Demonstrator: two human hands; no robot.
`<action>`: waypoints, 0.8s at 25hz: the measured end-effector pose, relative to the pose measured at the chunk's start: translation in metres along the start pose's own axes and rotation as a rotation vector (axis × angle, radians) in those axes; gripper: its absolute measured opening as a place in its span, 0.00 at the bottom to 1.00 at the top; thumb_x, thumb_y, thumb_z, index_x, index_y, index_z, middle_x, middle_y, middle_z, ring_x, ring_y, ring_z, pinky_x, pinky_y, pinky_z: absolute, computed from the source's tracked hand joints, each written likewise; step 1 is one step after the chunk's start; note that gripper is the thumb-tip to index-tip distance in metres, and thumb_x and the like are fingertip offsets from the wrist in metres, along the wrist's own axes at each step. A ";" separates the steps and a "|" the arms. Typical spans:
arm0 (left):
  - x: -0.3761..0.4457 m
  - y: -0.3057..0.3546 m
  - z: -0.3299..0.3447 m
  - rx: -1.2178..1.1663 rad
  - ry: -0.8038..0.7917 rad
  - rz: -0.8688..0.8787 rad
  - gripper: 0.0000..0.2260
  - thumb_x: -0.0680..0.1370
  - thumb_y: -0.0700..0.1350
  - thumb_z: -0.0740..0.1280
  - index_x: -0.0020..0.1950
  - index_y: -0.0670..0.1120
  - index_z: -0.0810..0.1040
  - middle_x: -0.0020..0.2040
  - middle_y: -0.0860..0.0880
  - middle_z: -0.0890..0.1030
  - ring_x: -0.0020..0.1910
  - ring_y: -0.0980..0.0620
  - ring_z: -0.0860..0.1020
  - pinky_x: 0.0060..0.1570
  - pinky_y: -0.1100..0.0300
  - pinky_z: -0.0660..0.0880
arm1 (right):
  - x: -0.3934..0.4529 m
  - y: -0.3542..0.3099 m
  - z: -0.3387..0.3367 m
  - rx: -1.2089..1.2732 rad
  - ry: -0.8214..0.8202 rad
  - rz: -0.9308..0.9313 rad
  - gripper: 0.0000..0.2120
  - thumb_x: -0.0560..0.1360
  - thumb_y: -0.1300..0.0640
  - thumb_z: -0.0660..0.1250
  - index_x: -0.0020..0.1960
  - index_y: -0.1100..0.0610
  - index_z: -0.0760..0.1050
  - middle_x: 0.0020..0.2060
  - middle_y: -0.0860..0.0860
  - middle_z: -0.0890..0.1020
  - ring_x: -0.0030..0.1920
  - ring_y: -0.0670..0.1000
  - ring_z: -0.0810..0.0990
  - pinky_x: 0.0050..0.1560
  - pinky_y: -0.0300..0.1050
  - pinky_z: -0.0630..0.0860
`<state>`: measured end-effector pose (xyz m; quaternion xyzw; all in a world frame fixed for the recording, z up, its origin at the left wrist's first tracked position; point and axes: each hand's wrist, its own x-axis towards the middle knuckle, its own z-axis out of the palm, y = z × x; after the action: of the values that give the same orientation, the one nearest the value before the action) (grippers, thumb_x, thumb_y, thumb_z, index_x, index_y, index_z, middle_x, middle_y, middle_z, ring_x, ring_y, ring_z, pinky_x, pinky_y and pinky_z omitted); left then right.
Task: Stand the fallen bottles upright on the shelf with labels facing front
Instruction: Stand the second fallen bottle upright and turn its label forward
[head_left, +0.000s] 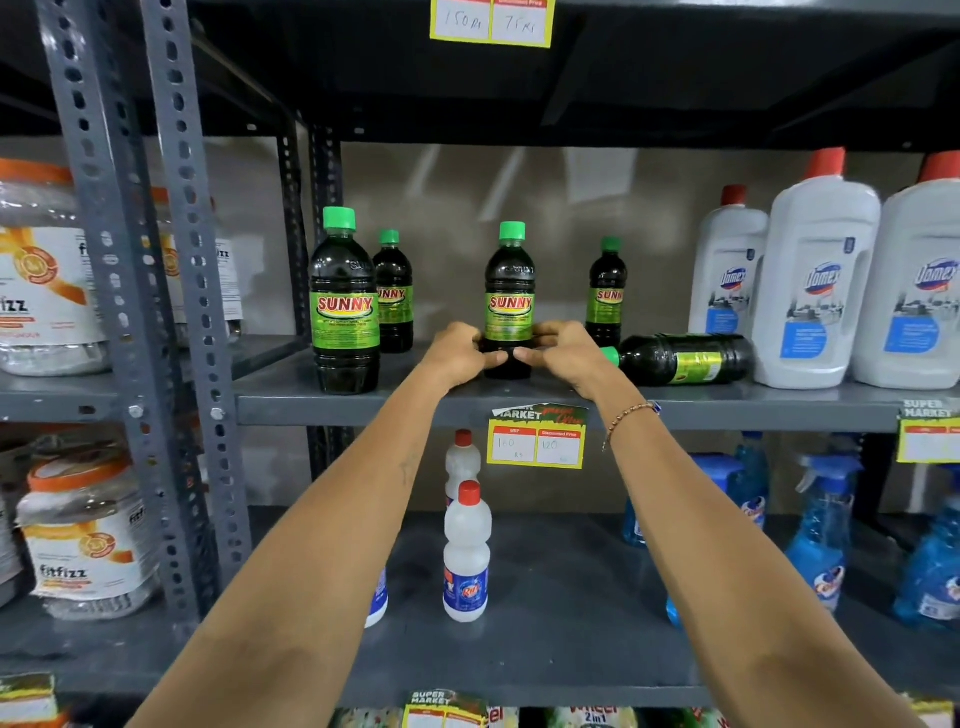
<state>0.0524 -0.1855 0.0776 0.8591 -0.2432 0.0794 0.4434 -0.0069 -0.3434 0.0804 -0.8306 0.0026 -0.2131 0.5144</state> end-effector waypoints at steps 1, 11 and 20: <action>-0.006 0.001 0.000 -0.015 0.016 0.004 0.16 0.72 0.48 0.74 0.54 0.41 0.81 0.50 0.43 0.84 0.51 0.46 0.81 0.58 0.47 0.76 | -0.003 -0.001 -0.001 0.007 -0.006 -0.006 0.25 0.71 0.62 0.74 0.66 0.62 0.72 0.61 0.58 0.80 0.62 0.55 0.78 0.68 0.51 0.71; -0.065 0.016 -0.005 -0.170 0.156 0.036 0.21 0.69 0.45 0.77 0.59 0.40 0.79 0.55 0.42 0.83 0.51 0.50 0.81 0.57 0.56 0.76 | -0.049 -0.014 -0.009 0.020 -0.066 -0.083 0.21 0.74 0.65 0.70 0.66 0.64 0.73 0.60 0.59 0.81 0.61 0.55 0.79 0.63 0.47 0.75; -0.096 0.027 -0.006 -0.095 0.180 0.044 0.21 0.71 0.45 0.75 0.61 0.38 0.78 0.55 0.42 0.82 0.52 0.49 0.80 0.52 0.62 0.74 | -0.079 -0.021 -0.010 -0.016 -0.077 -0.069 0.23 0.75 0.60 0.69 0.69 0.61 0.70 0.63 0.54 0.79 0.62 0.52 0.77 0.65 0.49 0.73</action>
<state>-0.0436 -0.1607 0.0667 0.8209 -0.2245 0.1543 0.5019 -0.0868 -0.3240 0.0747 -0.8420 -0.0443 -0.1984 0.4997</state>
